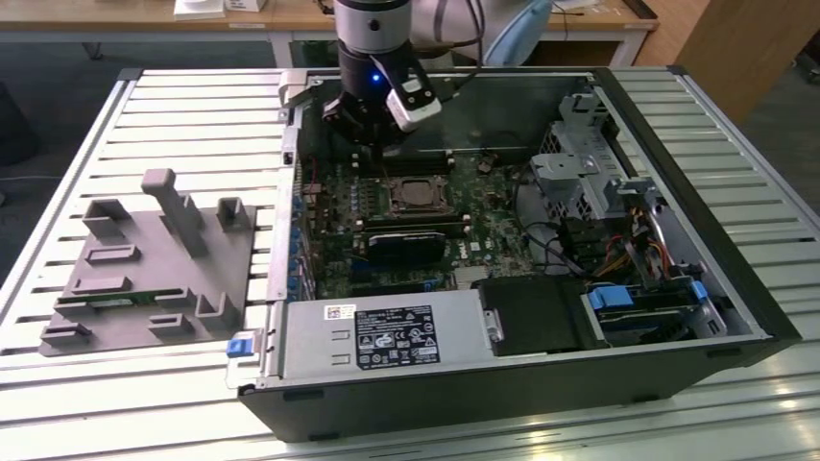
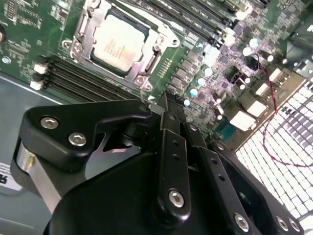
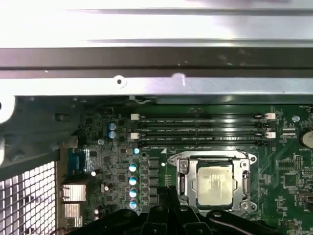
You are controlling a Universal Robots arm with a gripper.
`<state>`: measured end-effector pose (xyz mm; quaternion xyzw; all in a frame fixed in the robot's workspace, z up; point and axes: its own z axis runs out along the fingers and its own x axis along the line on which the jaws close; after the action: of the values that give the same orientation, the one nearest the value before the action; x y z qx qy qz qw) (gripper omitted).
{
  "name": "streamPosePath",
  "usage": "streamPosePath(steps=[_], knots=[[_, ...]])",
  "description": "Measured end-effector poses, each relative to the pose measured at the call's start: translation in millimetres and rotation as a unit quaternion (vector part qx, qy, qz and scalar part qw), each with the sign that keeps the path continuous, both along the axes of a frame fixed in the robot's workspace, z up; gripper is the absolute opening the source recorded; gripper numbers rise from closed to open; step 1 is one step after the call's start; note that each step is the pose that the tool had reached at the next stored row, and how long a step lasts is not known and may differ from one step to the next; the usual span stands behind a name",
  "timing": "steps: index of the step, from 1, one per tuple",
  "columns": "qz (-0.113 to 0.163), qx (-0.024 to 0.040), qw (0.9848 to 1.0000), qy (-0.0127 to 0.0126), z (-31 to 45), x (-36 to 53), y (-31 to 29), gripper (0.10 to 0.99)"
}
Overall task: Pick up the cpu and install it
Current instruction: 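Install the first cpu locking lever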
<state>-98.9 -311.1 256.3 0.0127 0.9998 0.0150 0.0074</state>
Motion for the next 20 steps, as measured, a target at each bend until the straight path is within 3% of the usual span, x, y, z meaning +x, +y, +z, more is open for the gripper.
streamPosePath(steps=[10,14,20], knots=[[0.000,0.0007,1.0000,0.0000,-1.8,-13.1,13.0,0.106],[0.000,0.0008,1.0000,-0.0001,-3.4,-13.1,22.1,0.106],[0.000,0.0008,1.0000,0.0000,-4.1,-6.4,24.1,0.106]])
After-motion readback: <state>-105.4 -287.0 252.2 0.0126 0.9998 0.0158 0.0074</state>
